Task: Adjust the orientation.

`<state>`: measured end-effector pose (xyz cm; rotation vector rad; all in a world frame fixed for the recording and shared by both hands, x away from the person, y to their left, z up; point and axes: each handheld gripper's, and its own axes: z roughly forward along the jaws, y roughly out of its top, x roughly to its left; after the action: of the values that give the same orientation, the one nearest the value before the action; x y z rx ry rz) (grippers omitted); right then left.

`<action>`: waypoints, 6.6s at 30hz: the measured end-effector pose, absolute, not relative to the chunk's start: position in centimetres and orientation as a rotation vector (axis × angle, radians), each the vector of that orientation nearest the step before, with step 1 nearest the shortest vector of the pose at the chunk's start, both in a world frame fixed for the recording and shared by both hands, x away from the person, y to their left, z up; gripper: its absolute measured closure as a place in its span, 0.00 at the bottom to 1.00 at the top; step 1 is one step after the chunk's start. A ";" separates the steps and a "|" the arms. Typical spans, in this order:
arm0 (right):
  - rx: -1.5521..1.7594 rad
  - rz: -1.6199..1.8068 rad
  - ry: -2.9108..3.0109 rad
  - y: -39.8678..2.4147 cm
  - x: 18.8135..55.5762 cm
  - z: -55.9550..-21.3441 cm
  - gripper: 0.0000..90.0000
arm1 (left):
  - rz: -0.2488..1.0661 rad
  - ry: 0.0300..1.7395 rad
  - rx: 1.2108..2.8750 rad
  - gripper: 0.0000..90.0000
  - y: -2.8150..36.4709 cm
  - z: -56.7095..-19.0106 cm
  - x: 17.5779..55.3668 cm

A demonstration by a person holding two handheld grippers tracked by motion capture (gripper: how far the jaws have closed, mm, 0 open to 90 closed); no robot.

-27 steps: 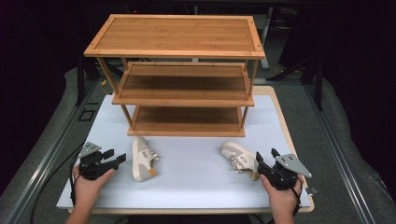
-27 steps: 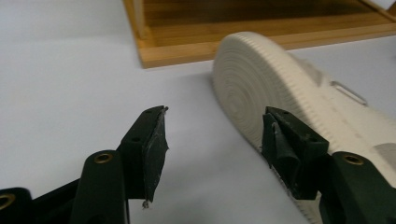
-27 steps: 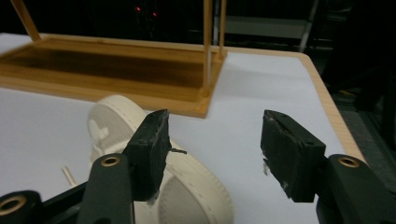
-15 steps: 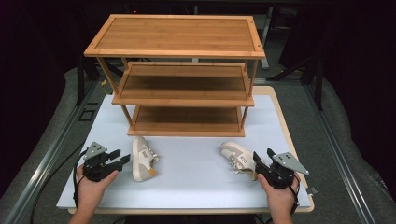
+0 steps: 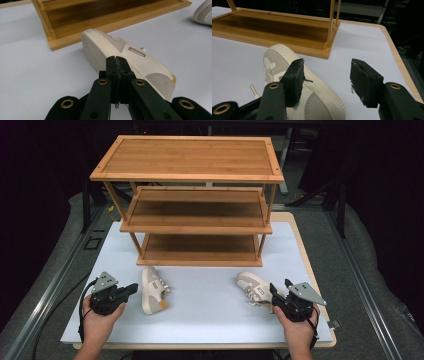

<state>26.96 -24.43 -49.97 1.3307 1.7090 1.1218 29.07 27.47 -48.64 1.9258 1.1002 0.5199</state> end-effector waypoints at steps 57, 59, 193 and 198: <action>1.408 1.192 1.623 -26.0 26.8 -49.8 0.48 | 0.421 1.387 1.802 0.64 30.3 -51.7 29.2; 1.406 1.193 1.625 -26.0 26.8 -49.8 0.48 | 0.414 1.376 1.815 0.65 30.3 -51.6 29.3; 1.222 1.103 2.198 -9.6 25.9 -52.6 0.29 | 0.103 1.117 1.801 0.68 17.7 -52.9 30.6; 1.236 1.141 2.217 -10.0 26.0 -52.3 0.30 | 0.083 1.110 1.803 0.67 17.5 -52.9 30.5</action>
<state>26.04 -10.04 -52.33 1.2356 2.2173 1.1408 30.54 17.48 -52.86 1.8032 1.1102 0.0829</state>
